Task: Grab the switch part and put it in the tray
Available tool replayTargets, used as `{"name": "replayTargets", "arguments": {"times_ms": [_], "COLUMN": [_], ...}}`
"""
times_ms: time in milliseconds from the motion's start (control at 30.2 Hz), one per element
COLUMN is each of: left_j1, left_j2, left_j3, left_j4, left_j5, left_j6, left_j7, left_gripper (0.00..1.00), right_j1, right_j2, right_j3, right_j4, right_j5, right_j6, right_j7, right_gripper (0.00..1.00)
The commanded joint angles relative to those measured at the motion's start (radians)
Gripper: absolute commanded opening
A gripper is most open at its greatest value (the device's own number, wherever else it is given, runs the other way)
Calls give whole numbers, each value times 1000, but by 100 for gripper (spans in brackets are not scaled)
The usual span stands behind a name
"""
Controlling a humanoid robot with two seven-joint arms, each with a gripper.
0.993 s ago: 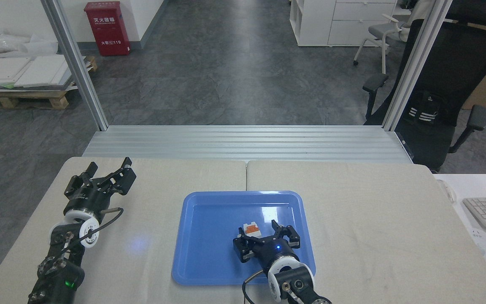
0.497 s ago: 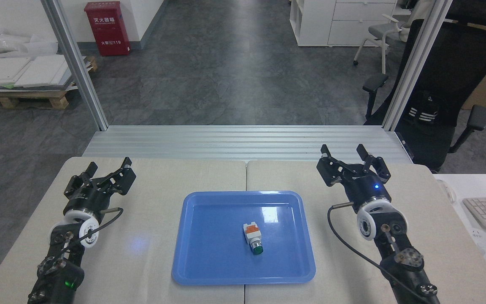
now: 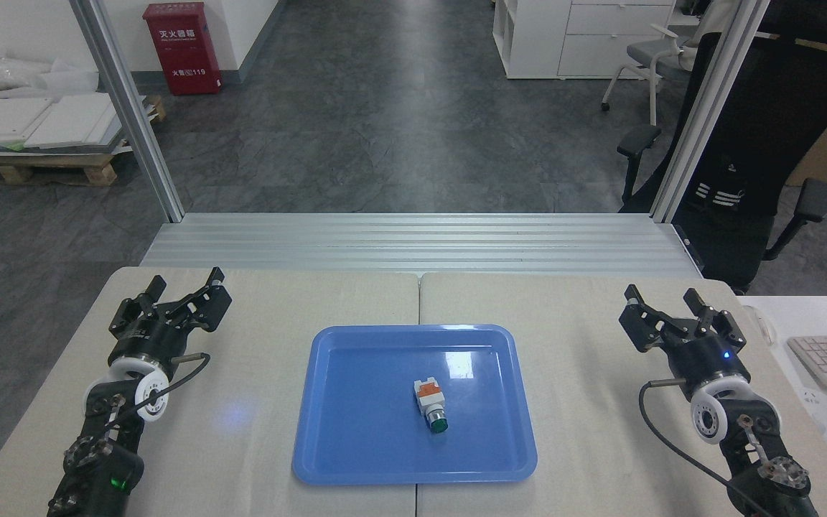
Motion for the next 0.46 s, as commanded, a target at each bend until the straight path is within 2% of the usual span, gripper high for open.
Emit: {"name": "replayTargets", "arguments": {"times_ms": [0, 132, 430], "left_j1": [0, 0, 0], "left_j2": [1, -1, -1], "left_j3": [0, 0, 0], "left_j4": [1, 1, 1], "left_j5": [0, 1, 1], "left_j6": [0, 0, 0], "left_j7": [0, 0, 0], "left_gripper": [100, 100, 100], "right_j1": [-11, -23, -20], "right_j2": [-3, -3, 6], "right_j3": [26, 81, 67], "right_j4": [1, -9, -13], "right_j5": [10, 10, -9], "right_j6": [-1, 4, -6], "right_j7": [27, 43, 27], "right_gripper": [97, 97, 99]}}
